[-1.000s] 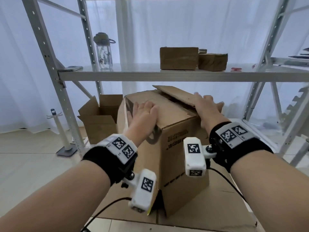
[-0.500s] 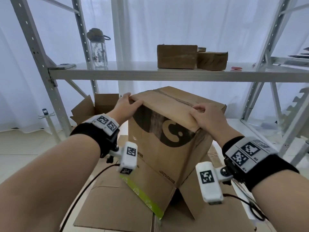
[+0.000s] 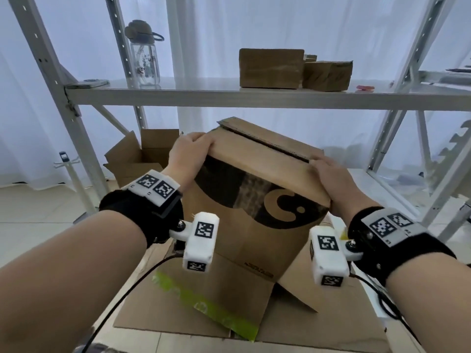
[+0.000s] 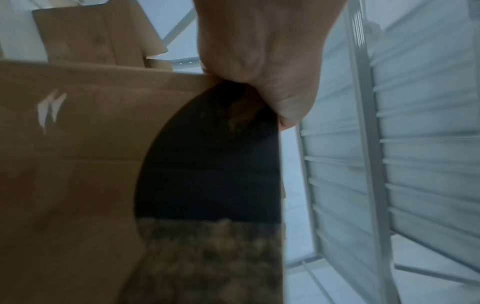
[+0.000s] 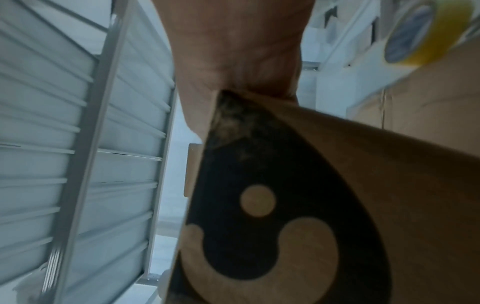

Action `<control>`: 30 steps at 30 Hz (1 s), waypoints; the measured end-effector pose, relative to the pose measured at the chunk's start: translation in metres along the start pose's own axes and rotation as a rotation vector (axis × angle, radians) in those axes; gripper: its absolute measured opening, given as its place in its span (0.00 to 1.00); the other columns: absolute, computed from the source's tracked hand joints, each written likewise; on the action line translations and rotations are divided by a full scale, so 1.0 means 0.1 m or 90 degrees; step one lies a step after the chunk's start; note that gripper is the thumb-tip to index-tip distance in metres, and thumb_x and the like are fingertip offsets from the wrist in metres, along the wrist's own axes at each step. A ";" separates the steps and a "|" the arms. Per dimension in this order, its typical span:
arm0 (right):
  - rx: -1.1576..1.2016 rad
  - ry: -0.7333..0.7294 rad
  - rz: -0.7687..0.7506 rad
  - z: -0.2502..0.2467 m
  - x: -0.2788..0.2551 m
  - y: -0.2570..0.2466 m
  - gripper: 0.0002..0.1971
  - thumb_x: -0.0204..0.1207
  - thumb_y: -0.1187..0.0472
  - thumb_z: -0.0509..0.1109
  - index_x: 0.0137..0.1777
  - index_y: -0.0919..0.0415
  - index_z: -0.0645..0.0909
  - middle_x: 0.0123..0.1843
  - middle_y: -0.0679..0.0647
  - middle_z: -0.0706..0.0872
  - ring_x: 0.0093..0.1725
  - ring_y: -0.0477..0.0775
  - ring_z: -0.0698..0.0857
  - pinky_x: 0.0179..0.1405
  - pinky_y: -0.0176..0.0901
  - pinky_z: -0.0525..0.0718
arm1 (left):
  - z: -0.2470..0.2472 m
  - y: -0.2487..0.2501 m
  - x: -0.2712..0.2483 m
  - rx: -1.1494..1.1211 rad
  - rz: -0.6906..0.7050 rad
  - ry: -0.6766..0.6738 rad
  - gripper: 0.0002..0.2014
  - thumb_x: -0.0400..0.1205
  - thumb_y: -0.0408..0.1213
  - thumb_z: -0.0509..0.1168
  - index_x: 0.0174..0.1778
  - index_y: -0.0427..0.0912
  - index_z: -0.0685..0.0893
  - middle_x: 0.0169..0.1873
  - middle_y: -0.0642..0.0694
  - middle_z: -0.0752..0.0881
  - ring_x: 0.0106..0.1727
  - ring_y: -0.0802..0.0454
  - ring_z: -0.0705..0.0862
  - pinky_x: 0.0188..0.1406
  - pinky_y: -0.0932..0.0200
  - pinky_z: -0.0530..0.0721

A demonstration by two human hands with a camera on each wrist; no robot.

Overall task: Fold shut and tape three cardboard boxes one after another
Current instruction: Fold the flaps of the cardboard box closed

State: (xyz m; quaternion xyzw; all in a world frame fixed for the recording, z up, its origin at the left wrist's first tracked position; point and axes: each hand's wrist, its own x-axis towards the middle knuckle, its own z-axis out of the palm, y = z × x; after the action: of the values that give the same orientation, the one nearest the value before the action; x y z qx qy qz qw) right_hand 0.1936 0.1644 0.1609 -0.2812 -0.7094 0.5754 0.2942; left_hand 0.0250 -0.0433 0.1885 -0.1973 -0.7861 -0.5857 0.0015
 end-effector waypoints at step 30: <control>-0.436 -0.174 -0.153 0.51 0.24 0.38 0.21 0.82 0.48 0.65 0.71 0.56 0.78 0.71 0.55 0.78 0.70 0.55 0.75 0.67 0.41 0.69 | 0.01 -0.51 0.09 0.623 0.016 -0.288 0.36 0.81 0.66 0.53 0.83 0.63 0.48 0.83 0.50 0.34 0.80 0.31 0.58 0.77 0.42 0.60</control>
State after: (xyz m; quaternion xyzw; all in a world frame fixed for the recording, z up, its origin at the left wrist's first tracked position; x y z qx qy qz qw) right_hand 0.1416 0.1558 0.1172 -0.1987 -0.9211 0.2986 0.1513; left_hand 0.0013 -0.0517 0.1428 -0.3042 -0.9454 -0.0942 -0.0692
